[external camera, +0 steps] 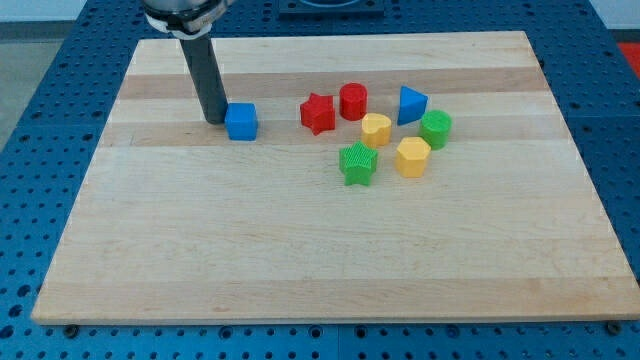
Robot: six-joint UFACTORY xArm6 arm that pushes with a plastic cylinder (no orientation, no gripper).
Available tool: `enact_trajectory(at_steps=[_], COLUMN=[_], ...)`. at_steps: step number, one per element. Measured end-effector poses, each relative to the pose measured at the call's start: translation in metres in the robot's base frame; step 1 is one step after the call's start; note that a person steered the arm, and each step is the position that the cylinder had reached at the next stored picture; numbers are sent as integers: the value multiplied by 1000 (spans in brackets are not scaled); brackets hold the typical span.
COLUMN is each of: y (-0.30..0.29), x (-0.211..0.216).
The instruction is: Move the blue cube towards the red star
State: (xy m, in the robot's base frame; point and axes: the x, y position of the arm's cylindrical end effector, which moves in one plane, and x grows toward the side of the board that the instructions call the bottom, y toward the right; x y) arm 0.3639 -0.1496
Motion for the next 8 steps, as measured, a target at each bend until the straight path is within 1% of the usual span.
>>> enact_trajectory(at_steps=[1,2,4,6,7,8], y=[8,33,43,83,86,86], x=[14,19,-9,-2,10,11])
